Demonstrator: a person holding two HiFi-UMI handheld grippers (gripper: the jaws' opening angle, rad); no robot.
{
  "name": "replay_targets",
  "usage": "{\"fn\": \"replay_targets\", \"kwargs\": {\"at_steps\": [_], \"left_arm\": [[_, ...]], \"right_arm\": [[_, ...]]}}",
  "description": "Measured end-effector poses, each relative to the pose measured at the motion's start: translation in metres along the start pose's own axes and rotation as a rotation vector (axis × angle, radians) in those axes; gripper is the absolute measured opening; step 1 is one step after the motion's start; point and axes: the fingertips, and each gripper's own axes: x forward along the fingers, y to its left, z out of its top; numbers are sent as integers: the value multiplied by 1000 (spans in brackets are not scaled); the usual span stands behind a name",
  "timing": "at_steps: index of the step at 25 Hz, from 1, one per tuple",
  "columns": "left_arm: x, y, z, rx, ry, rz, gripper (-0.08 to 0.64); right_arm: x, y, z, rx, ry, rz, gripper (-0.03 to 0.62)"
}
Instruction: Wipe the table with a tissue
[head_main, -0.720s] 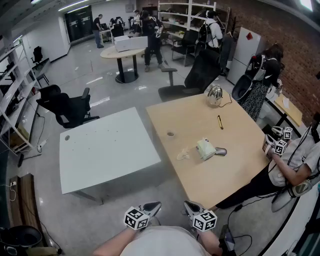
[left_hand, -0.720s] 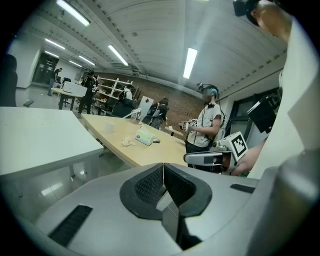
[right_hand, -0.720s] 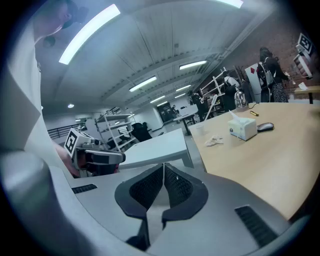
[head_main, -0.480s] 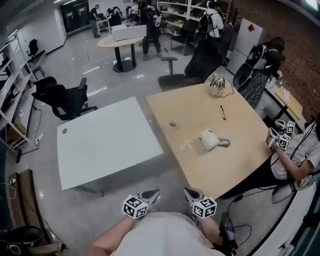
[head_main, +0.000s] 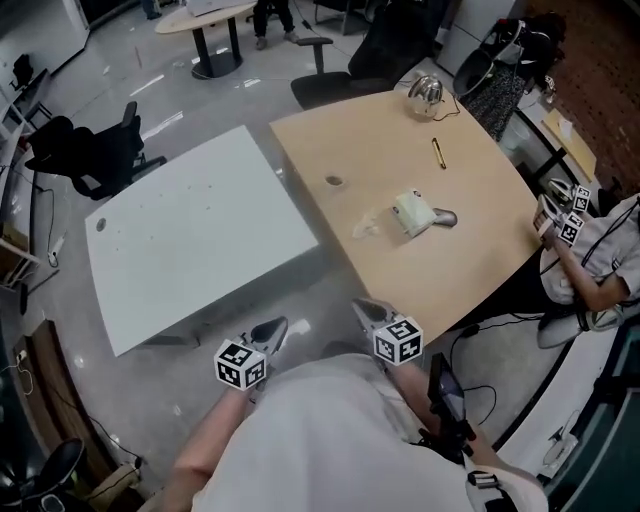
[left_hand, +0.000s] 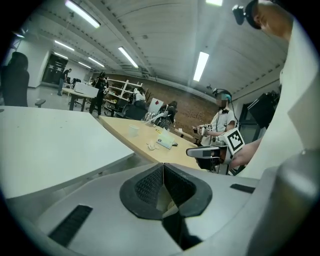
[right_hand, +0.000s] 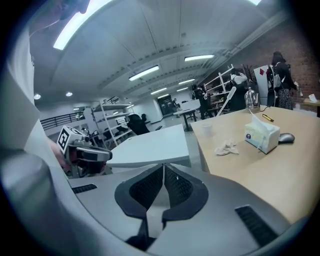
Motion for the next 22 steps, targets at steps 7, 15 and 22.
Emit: {"fn": "replay_targets", "kwargs": {"at_steps": [7, 15, 22], "left_arm": [[0, 28, 7, -34, -13, 47, 8], [32, 56, 43, -17, -3, 25, 8], [59, 84, 81, -4, -8, 10, 8]], "right_arm": [[35, -22, 9, -137, 82, 2, 20], [67, -76, 20, -351, 221, -23, 20], [100, -132, 24, -525, 372, -56, 110]]}}
